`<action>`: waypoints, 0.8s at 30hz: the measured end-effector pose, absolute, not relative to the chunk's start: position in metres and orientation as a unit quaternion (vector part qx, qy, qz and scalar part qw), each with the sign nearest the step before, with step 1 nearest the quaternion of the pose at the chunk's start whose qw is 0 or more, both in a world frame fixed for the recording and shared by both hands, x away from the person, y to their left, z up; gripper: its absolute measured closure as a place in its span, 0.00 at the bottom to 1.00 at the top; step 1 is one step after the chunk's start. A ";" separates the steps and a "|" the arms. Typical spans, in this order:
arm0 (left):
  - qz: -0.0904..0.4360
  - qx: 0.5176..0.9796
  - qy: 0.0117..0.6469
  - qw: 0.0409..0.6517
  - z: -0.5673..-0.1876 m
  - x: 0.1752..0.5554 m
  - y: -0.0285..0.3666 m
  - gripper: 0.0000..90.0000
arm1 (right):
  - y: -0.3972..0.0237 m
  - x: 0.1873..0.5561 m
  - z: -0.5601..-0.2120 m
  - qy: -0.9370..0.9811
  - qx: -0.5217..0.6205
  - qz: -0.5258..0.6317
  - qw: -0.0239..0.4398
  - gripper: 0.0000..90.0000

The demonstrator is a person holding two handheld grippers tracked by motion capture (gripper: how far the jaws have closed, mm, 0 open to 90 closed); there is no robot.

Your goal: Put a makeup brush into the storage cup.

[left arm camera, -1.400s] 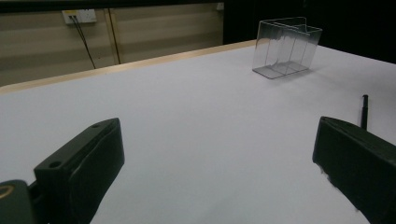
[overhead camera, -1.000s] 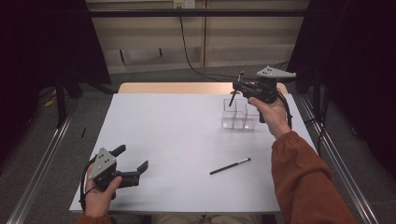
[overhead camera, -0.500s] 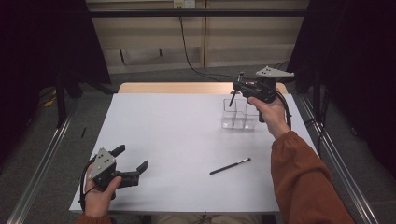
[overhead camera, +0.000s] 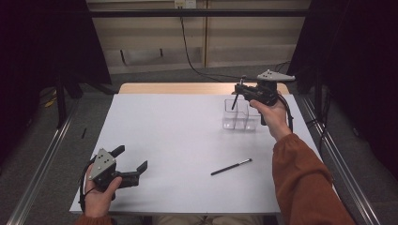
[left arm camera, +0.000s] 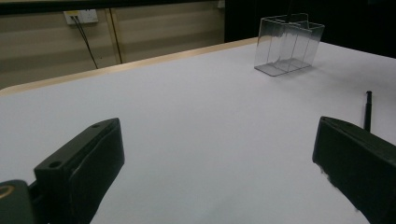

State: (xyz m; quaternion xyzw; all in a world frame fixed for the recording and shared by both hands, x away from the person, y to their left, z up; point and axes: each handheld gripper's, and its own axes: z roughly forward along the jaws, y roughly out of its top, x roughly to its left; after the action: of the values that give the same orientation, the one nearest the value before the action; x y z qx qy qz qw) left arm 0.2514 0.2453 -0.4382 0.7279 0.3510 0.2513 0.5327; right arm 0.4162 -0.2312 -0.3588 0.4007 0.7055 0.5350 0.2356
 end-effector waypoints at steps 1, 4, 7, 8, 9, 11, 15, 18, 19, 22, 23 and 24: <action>0.251 0.728 0.351 0.533 -0.438 0.251 0.245 0.02 | -0.231 0.416 -0.360 0.705 0.402 0.535 0.234 0.93; 0.252 0.729 0.351 0.531 -0.438 0.252 0.245 0.02 | -0.230 0.417 -0.364 0.707 0.403 0.532 0.234 0.93; 0.254 0.729 0.352 0.529 -0.439 0.252 0.246 0.02 | -0.230 0.416 -0.367 0.707 0.405 0.532 0.231 0.93; 0.254 0.729 0.353 0.528 -0.439 0.252 0.246 0.02 | -0.230 0.416 -0.368 0.707 0.406 0.532 0.229 0.93; 0.255 0.729 0.354 0.528 -0.439 0.252 0.247 0.02 | -0.231 0.417 -0.369 0.707 0.407 0.531 0.228 0.93; 0.255 0.727 0.355 0.529 -0.439 0.252 0.247 0.02 | -0.231 0.417 -0.371 0.708 0.407 0.530 0.228 0.93; 0.255 0.727 0.355 0.529 -0.439 0.253 0.247 0.02 | -0.231 0.417 -0.374 0.708 0.409 0.530 0.224 0.93; 0.255 0.727 0.355 0.529 -0.439 0.252 0.247 0.02 | -0.231 0.417 -0.378 0.708 0.412 0.529 0.221 0.93; 0.255 0.727 0.356 0.528 -0.439 0.253 0.247 0.02 | -0.231 0.418 -0.379 0.708 0.412 0.529 0.222 0.93; 0.257 0.727 0.357 0.527 -0.439 0.253 0.246 0.02 | -0.231 0.418 -0.382 0.709 0.414 0.528 0.220 0.93; 0.256 0.727 0.357 0.527 -0.439 0.253 0.246 0.02 | -0.231 0.418 -0.383 0.708 0.415 0.528 0.218 0.93; 0.256 0.727 0.357 0.527 -0.439 0.253 0.246 0.02 | -0.231 0.419 -0.384 0.707 0.416 0.528 0.218 0.93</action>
State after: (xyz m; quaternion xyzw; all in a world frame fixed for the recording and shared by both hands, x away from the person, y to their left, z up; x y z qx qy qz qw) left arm 0.2531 0.2461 -0.4391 0.7274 0.3570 0.2557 0.5273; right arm 0.4187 -0.2308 -0.3839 0.4161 0.7071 0.5284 0.2182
